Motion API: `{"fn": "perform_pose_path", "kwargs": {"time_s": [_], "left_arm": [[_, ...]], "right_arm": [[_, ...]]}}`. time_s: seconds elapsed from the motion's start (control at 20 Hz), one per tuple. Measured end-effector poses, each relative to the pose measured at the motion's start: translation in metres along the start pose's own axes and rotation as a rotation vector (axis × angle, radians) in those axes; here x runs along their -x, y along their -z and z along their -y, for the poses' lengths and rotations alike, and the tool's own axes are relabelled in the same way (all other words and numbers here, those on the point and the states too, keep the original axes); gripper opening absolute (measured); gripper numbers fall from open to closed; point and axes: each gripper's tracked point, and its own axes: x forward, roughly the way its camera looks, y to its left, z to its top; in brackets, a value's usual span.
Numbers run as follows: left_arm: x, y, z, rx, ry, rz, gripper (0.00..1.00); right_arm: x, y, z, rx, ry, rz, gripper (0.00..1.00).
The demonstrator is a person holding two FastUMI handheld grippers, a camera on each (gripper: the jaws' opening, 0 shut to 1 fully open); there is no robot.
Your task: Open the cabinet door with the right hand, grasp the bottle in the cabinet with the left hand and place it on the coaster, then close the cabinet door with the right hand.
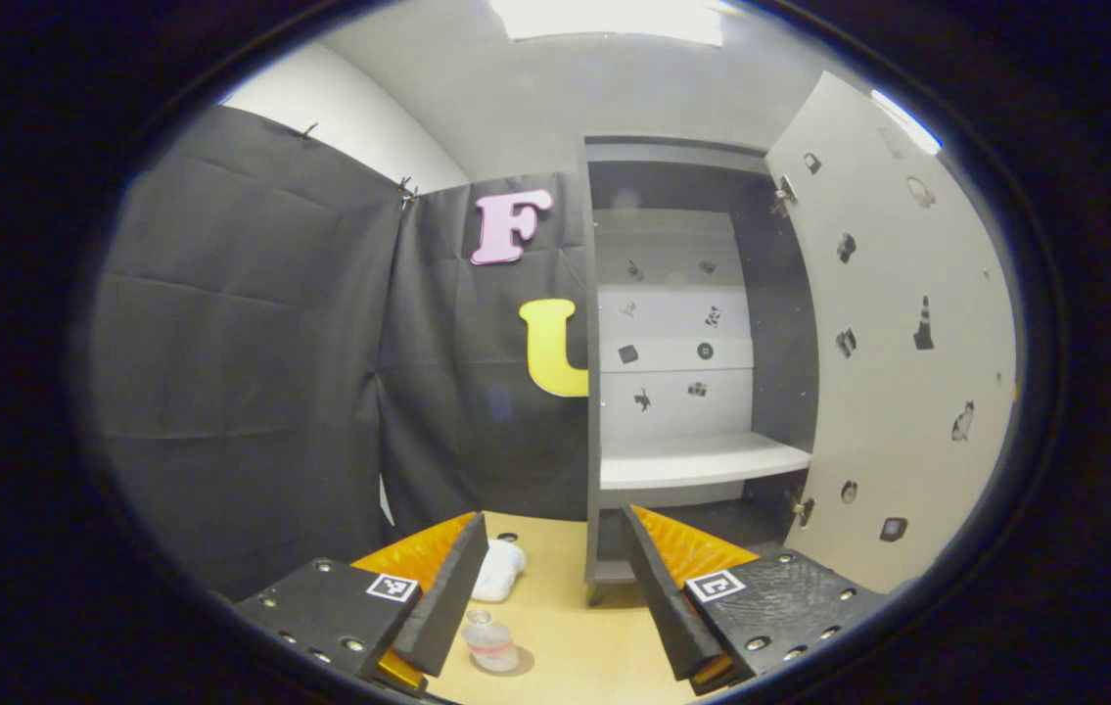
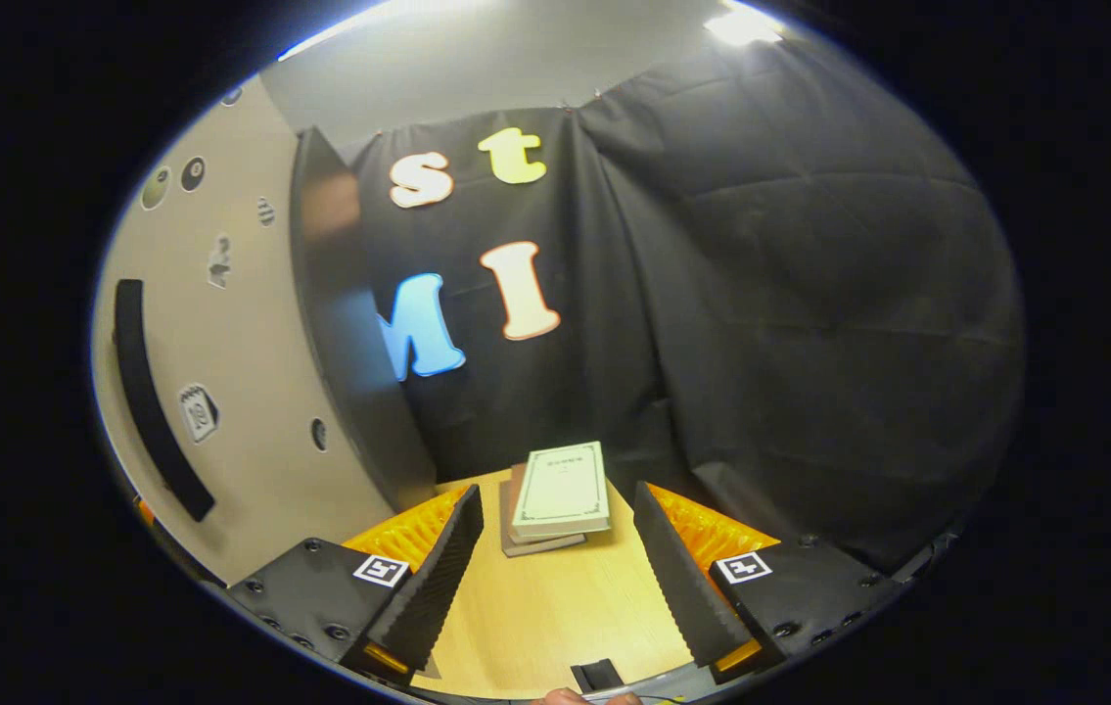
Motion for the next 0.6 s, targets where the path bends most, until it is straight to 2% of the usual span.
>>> {"fn": "perform_pose_path", "kwargs": {"time_s": [0.1,0.2,0.25,0.3,0.5,0.6], "left_arm": [[0.009,-0.01,0.01,0.026,0.003,0.007,0.82],[0.018,-0.013,0.004,0.009,-0.038,0.001,0.83],[0.023,-0.012,0.006,-0.001,-0.048,-0.008,0.83],[0.028,-0.014,0.008,-0.003,-0.044,-0.008,0.82],[0.038,-0.024,0.005,-0.014,-0.031,0.007,0.83],[0.038,-0.027,-0.005,0.004,-0.045,0.0,0.84]], "right_arm": [[0.007,-0.012,-0.021,0.042,-0.079,0.014,0.98],[0.014,-0.02,-0.046,0.064,-0.161,0.016,0.98],[0.018,-0.022,-0.058,0.073,-0.2,0.017,0.93],[0.022,-0.024,-0.068,0.082,-0.232,0.016,0.98],[0.029,-0.041,-0.1,0.087,-0.31,0.039,0.98],[0.03,-0.049,-0.107,0.1,-0.315,0.058,0.98]]}}
